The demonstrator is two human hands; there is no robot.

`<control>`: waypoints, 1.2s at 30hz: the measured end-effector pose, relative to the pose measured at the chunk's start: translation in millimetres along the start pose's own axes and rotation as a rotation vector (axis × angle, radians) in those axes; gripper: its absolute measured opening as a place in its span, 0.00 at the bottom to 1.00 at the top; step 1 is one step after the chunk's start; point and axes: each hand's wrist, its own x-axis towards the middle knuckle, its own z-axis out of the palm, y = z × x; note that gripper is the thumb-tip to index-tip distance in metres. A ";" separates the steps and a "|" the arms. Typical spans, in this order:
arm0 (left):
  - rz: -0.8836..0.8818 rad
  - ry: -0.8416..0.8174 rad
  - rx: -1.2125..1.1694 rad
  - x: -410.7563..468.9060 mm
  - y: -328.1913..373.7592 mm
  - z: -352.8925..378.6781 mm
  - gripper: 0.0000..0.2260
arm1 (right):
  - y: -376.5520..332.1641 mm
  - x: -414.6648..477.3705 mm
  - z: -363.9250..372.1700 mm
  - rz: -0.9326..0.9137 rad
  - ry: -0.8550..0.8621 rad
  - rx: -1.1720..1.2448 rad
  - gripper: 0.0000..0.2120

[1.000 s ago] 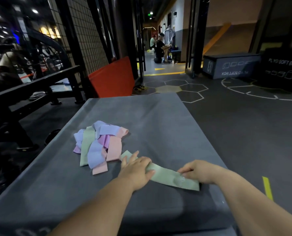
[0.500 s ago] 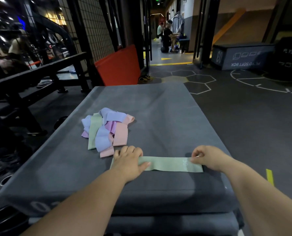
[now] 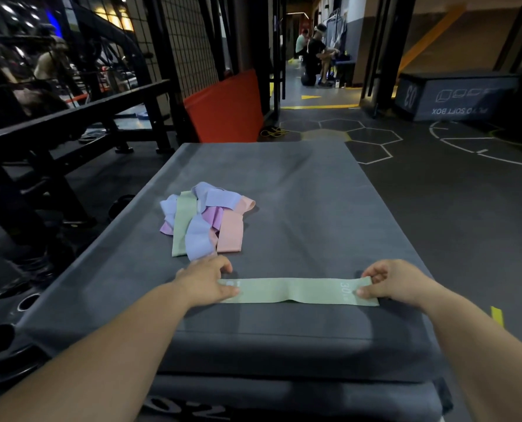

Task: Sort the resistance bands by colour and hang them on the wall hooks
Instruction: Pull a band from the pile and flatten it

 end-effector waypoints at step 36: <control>-0.278 0.290 -0.942 -5.8 -25.3 -4.3 0.07 | -34.9 1.5 15.0 -0.073 0.102 0.531 0.03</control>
